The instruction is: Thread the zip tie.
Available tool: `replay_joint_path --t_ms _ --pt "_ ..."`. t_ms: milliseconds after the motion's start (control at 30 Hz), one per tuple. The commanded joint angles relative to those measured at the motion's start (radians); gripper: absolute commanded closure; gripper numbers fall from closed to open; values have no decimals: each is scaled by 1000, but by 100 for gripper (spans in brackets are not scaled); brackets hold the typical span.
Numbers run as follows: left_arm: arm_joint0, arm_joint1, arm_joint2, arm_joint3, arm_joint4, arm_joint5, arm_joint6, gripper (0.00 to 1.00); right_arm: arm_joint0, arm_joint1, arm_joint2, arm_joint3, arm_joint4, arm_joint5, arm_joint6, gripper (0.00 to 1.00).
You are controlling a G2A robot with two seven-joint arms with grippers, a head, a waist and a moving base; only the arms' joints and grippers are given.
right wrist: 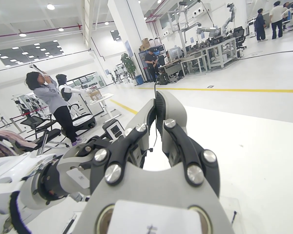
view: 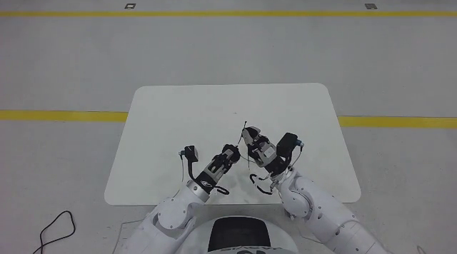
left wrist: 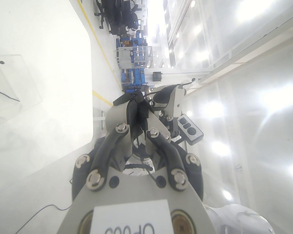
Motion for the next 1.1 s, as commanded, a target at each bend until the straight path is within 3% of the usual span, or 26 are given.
replay_joint_path --t_ms 0,1067 --pt "0 0 0 0 -1 0 0 100 0 0 -1 0 1 0 5 100" --pt "0 -1 -1 2 -2 0 -3 100 -3 2 5 -10 -8 0 4 100"
